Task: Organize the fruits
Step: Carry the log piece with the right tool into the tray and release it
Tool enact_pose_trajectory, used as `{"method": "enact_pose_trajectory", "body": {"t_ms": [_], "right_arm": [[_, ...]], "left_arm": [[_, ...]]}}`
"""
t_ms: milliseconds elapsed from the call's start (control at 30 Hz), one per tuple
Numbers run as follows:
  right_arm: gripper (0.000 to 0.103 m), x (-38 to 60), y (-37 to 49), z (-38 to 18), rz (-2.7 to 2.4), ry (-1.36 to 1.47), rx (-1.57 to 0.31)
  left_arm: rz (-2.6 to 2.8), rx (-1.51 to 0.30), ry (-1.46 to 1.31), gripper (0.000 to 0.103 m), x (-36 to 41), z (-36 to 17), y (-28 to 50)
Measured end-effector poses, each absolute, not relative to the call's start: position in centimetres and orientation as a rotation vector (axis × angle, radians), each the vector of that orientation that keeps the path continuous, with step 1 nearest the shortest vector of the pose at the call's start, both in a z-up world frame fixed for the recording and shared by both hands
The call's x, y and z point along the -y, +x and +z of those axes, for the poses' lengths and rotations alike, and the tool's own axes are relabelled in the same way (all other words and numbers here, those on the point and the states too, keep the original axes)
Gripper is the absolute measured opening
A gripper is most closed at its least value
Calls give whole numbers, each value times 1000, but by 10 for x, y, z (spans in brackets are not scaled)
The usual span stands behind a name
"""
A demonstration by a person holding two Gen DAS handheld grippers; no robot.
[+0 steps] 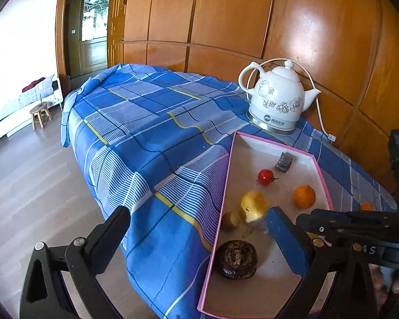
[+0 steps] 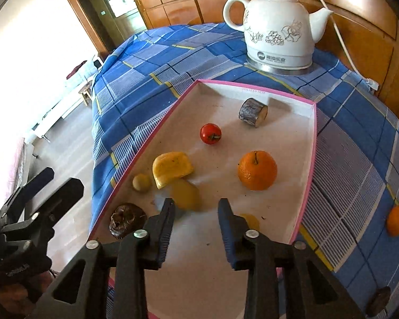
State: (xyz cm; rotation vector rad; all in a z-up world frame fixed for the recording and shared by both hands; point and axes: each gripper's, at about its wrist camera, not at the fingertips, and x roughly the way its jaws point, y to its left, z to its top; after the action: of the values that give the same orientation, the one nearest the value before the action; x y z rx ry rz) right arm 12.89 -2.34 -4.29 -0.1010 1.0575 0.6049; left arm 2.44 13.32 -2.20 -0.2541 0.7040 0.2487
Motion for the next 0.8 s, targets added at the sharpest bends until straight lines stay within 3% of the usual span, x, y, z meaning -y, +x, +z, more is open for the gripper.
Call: {"method": "enact_pose_trajectory", "body": {"t_ms": [800], "right_arm": [[35, 139, 64, -18, 437, -144, -960]], "left_arm": [[104, -669, -91, 103, -74, -5, 19]]}}
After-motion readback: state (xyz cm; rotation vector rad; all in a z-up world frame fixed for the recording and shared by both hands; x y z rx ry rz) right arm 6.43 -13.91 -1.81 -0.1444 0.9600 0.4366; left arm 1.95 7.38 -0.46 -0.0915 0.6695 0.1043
